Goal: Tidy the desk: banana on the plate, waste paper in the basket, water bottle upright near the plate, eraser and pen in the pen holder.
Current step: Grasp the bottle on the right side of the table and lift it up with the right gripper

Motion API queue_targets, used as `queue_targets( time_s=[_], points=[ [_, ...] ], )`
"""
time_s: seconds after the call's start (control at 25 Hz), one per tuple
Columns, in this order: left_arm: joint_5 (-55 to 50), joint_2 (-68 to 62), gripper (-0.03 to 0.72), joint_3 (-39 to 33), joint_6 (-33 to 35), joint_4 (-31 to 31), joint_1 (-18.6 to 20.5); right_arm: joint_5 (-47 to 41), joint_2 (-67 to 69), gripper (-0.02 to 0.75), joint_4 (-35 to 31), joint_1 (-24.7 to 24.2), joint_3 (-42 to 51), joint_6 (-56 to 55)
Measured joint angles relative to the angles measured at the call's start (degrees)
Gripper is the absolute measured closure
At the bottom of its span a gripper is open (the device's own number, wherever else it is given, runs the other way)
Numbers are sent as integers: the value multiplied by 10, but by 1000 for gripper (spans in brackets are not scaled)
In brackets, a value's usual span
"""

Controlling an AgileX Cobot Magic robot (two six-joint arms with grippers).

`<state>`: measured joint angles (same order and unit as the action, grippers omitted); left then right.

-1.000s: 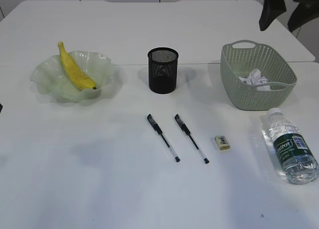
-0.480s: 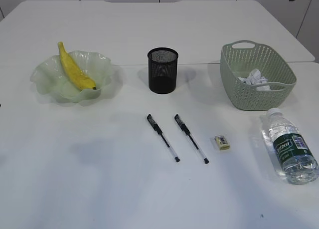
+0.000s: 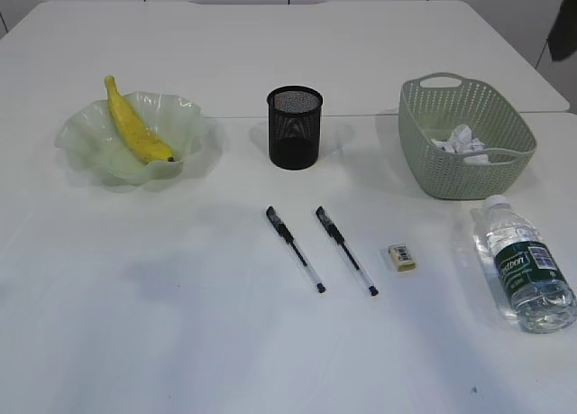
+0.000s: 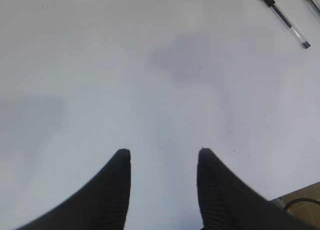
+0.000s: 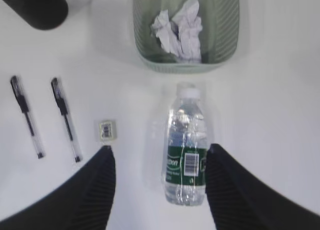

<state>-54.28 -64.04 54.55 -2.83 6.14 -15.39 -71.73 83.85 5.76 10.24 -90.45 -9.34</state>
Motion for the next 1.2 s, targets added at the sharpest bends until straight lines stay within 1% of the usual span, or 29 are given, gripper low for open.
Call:
queue_targets(
  time_s=[0.28,0.44,0.8,1.08,1.2],
  points=[
    [-6,0,383,0,0,-1,0,0,-87,310,0,0,131,3],
    [-12,0,383,0,0,-1,0,0,-131,310,0,0,174,3],
    [-40,3,383,0,0,-1,0,0,-157,310,1,0,183,9],
    [-42,23,383,0,2,-2,0,21,-125,310,58,0,183,13],
    [-44,29,383,0,2,-2,0,38,-90,310,65,0,184,13]
  ],
)
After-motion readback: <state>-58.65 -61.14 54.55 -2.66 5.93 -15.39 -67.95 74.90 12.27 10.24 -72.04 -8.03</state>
